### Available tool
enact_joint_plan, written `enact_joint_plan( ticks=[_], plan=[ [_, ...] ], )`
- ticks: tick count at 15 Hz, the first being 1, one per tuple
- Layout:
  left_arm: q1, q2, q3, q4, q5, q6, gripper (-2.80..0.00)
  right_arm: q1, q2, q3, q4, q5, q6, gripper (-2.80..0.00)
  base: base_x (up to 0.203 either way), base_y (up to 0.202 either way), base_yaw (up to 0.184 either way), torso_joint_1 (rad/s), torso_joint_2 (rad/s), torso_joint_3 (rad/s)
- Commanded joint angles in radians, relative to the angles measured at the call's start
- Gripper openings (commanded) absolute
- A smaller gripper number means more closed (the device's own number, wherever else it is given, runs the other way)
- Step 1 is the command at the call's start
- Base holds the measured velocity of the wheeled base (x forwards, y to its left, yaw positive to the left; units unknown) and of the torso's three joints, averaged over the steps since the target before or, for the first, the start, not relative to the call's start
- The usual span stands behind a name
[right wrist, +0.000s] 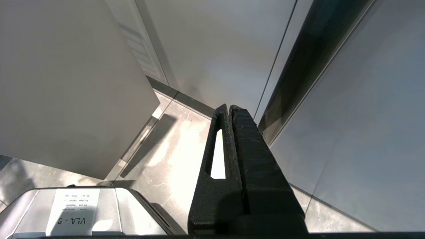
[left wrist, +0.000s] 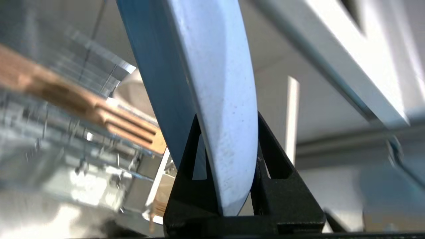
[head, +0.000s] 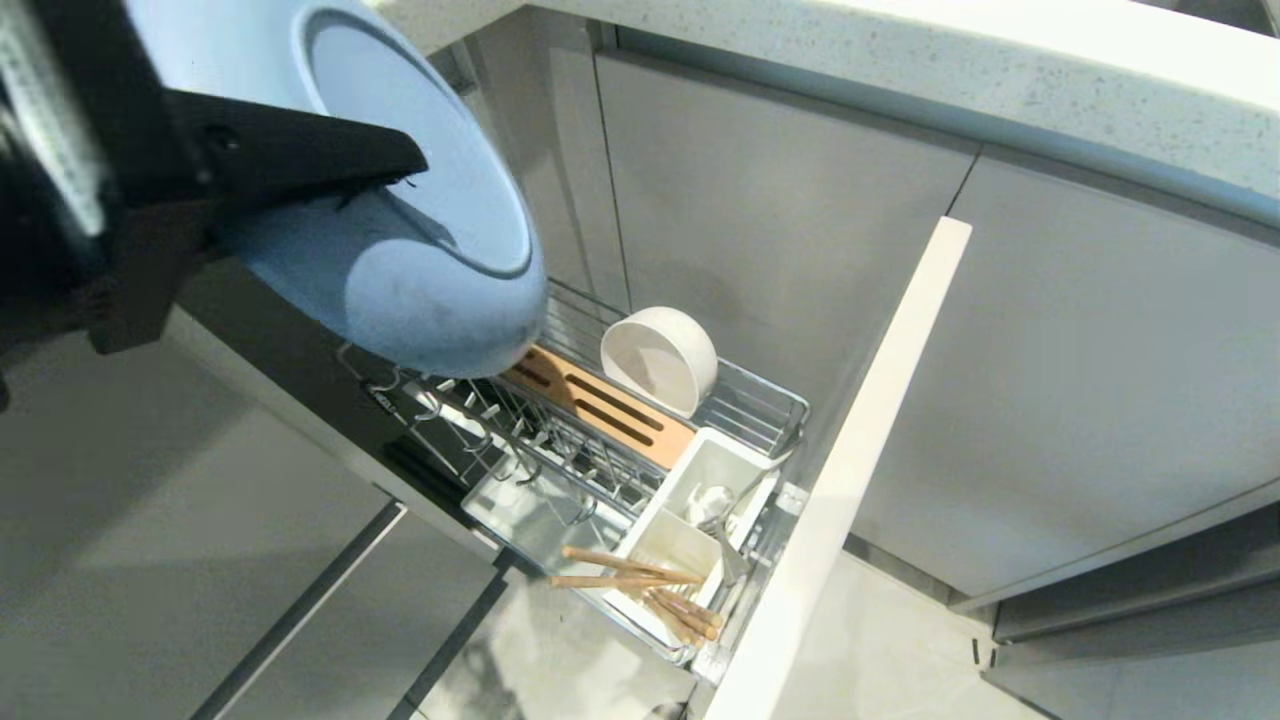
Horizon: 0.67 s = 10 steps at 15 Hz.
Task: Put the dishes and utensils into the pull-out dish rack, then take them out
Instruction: Take the plate out of the cupboard
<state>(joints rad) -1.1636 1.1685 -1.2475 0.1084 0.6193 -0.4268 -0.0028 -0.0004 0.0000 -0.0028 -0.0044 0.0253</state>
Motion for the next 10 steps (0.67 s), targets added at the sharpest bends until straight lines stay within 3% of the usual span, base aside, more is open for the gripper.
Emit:
enact_joint_plan(
  ticks=[1,4,10],
  plan=[
    [-0.001,-0.125,0.063,-0.043,-0.063,0.124,-2.8,0.0,-0.004,0.002,0.0,0.0,0.001,-2.8,0.0,0.0,0.0,0.0,0.0,0.0],
    [0.01,-0.184,0.071,-0.087,-0.073,0.217,-2.8,0.0,-0.004,0.002,0.0,0.0,-0.001,-2.8,0.0,0.0,0.0,0.0,0.0,0.0],
    [0.13,-0.244,0.073,-0.188,-0.075,0.324,-2.8,0.0,-0.004,0.002,0.0,0.0,0.001,-2.8,0.0,0.0,0.0,0.0,0.0,0.0]
  ],
)
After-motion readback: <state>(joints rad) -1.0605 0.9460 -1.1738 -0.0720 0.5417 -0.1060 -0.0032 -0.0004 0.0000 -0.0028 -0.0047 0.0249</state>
